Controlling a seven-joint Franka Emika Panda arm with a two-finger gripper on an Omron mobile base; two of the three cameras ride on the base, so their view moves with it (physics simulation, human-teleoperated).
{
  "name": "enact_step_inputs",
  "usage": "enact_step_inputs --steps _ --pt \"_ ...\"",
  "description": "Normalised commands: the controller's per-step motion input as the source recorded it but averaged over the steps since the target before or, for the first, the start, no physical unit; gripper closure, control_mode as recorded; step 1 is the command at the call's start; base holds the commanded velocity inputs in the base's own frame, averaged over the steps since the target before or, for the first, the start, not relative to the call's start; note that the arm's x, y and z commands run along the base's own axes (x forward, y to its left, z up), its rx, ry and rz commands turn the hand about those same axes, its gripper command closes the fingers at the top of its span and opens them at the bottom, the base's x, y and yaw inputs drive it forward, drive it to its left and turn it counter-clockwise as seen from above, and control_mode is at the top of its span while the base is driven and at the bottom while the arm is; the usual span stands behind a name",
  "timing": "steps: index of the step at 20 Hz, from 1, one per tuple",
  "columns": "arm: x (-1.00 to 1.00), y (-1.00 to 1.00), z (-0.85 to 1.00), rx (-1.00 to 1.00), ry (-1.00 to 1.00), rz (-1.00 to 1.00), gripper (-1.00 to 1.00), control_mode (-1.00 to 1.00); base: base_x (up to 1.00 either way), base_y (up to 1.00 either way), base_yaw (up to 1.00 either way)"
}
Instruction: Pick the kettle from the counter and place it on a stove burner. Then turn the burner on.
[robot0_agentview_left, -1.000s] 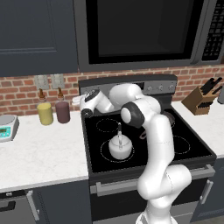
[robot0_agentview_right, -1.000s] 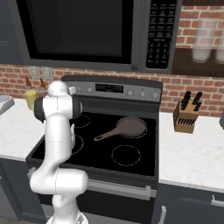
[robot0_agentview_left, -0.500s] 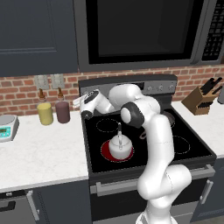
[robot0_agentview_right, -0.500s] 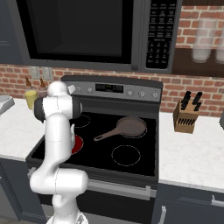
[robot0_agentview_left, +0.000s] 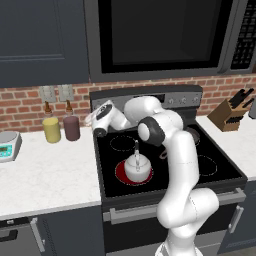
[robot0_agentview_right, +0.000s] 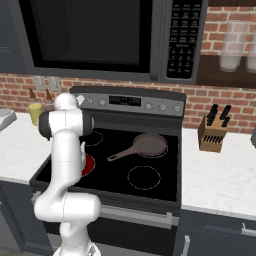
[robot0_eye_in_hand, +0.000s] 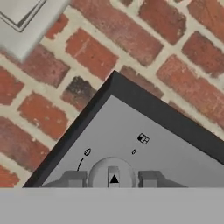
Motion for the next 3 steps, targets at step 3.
enact_step_inputs --steps 3 --pt "0.0 0.0 -0.05 -0.2 0.0 0.08 1.0 -1.0 0.0 0.0 0.0"
